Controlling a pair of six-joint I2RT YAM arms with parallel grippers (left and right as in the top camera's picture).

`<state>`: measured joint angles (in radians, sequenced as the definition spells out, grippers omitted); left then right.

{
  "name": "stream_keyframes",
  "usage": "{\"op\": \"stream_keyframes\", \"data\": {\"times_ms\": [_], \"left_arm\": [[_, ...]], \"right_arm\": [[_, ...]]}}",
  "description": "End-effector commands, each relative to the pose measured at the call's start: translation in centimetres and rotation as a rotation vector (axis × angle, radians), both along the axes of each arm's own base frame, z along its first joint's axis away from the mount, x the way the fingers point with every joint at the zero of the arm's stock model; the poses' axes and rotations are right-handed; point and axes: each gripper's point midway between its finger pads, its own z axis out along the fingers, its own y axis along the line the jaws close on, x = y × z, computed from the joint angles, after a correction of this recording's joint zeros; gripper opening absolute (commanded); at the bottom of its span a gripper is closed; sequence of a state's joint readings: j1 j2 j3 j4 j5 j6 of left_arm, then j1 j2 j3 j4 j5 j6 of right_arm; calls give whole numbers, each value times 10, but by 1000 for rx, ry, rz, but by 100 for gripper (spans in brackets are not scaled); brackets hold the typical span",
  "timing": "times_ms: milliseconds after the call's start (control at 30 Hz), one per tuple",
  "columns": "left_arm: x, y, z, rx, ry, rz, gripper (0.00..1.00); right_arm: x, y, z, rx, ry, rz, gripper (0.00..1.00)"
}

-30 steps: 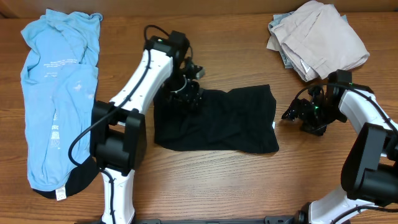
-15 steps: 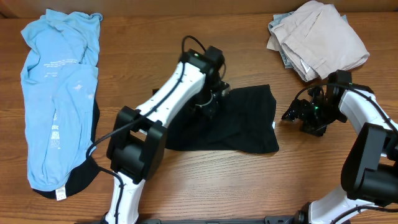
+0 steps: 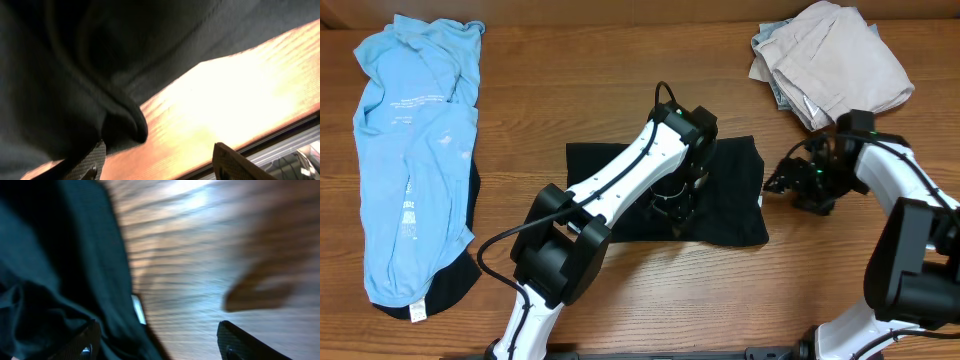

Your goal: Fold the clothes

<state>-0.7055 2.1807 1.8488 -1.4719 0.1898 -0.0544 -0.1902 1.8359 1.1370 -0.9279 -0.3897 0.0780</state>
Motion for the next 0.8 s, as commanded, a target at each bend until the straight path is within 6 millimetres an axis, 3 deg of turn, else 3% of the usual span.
{"op": "stream_keyframes", "data": {"times_ms": [0, 133, 233, 367, 467, 567, 767], "left_arm": [[22, -19, 43, -103, -90, 34, 72], [45, -38, 110, -254, -233, 42, 79], [59, -42, 159, -346, -345, 51, 99], [74, -32, 207, -416, -458, 86, 100], [87, -11, 222, -400, -511, 148, 100], [99, 14, 220, -338, -534, 212, 100], [118, 45, 217, -272, -572, 278, 100]], "right_arm": [[12, 25, 6, 33, -47, 64, 78], [18, 48, 5, 28, -75, 114, 78], [20, 62, 2, 19, -92, 138, 78], [17, 65, -11, -59, -82, 129, 77], [12, 63, -18, -104, -65, 129, 77], [2, 50, -26, -175, -18, 92, 75], [-13, 23, -37, -311, 47, 45, 75]]}}
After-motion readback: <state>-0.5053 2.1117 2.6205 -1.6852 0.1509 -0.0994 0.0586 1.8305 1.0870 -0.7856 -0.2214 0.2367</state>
